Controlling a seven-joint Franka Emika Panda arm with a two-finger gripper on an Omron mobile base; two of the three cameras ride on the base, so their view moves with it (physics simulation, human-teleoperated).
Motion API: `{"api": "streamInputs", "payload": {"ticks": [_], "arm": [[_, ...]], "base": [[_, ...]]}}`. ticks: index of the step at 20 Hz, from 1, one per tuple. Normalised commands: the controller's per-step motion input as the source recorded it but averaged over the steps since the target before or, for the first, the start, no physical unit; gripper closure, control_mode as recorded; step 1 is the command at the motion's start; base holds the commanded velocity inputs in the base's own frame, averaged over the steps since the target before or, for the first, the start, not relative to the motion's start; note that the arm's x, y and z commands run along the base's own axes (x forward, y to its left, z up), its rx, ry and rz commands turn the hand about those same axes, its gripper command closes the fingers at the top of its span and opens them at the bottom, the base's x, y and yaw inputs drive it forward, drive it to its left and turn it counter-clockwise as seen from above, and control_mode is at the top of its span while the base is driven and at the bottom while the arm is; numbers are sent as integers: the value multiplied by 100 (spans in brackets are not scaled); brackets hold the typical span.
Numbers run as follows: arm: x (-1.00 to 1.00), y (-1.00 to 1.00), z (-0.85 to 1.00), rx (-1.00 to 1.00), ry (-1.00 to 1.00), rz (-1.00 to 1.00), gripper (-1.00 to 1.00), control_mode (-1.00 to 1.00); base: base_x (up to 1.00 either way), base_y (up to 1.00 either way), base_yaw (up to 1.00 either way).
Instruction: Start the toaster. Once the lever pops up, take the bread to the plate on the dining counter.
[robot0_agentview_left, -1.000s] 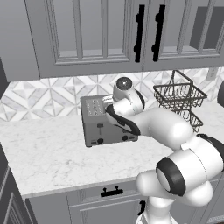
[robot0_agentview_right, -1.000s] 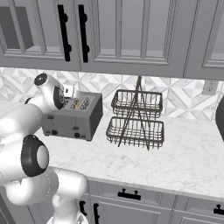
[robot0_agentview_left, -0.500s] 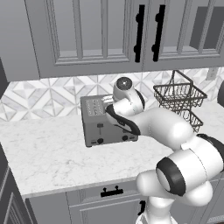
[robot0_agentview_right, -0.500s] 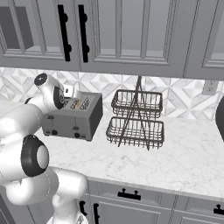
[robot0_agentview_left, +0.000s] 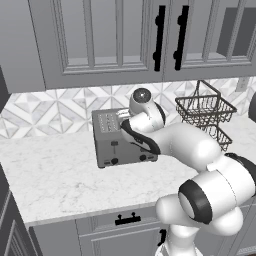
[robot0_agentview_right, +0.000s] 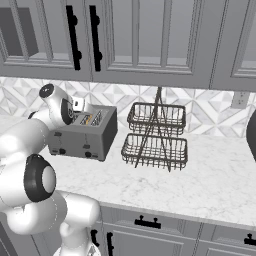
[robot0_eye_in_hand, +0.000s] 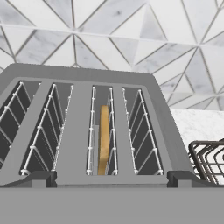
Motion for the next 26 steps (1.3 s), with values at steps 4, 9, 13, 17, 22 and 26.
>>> {"api": "streamInputs", "payload": {"ticks": [4,9,13,17,22,26], "arm": [[0,0,0,0,0,0,-100,-100],[0,0,0,0,0,0,-100,-100],[0,0,0,0,0,0,-100,-100],[0,0,0,0,0,0,-100,-100],[0,0,0,0,0,0,-100,-100],[0,0,0,0,0,0,-100,-100]], "base": [[0,0,0],[0,0,0],[0,0,0],[0,0,0],[0,0,0],[0,0,0]]}}
